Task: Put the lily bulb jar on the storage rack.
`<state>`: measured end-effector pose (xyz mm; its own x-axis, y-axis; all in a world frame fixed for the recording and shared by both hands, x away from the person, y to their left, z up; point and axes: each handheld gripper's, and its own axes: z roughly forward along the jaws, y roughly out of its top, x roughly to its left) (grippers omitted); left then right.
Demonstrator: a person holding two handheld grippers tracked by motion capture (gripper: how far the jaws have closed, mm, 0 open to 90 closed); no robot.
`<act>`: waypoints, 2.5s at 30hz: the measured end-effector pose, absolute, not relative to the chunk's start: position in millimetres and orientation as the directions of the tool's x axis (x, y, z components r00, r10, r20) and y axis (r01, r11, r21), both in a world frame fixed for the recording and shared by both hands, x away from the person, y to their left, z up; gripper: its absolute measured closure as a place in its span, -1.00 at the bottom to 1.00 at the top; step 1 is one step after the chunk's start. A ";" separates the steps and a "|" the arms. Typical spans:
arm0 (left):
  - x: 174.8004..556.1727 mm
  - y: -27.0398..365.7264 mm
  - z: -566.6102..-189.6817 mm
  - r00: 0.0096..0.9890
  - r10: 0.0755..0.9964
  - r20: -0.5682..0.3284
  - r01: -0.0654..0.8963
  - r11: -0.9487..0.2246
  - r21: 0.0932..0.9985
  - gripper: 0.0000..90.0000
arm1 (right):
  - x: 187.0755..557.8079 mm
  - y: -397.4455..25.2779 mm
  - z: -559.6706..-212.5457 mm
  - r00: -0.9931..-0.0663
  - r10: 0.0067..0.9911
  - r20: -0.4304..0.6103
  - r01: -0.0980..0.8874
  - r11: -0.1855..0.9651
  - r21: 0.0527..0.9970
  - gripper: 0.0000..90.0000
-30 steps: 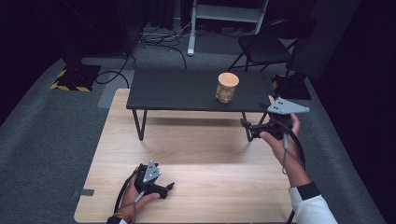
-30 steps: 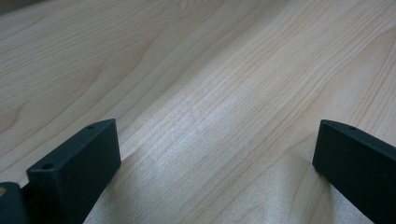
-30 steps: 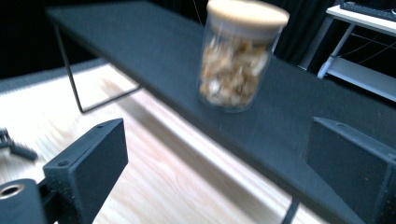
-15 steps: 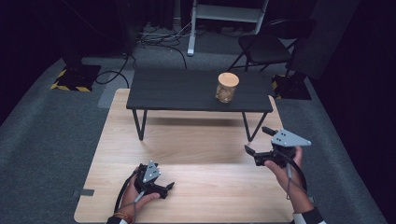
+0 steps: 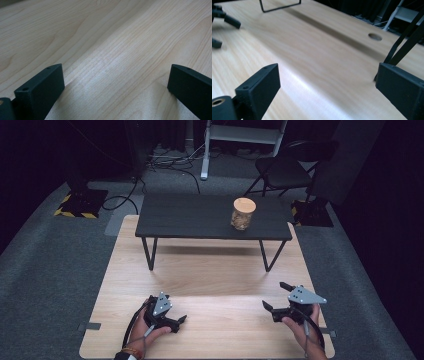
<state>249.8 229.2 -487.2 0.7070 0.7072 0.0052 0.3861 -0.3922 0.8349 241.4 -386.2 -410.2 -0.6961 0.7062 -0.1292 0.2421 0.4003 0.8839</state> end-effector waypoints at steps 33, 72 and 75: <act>249.7 229.2 -487.2 0.707 0.707 0.006 0.386 -0.393 0.835 -0.98 | 230.0 -394.1 -476.7 -0.675 0.738 -0.013 0.422 0.401 0.813 -1.00; 249.8 229.2 -487.2 0.708 0.707 0.006 0.386 -0.393 0.835 -0.98 | 231.0 -397.4 -479.9 -0.687 0.727 -0.011 0.408 0.398 0.822 -1.00; 249.7 229.1 -487.2 0.707 0.707 0.006 0.386 -0.393 0.835 -0.98 | 231.0 -397.4 -479.9 -0.687 0.727 -0.011 0.408 0.398 0.822 -1.00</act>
<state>249.7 229.1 -487.2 0.7073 0.7069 0.0060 0.3858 -0.3930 0.8347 231.0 -397.4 -479.9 -0.6869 0.7266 -0.0107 0.4081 0.3979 0.8217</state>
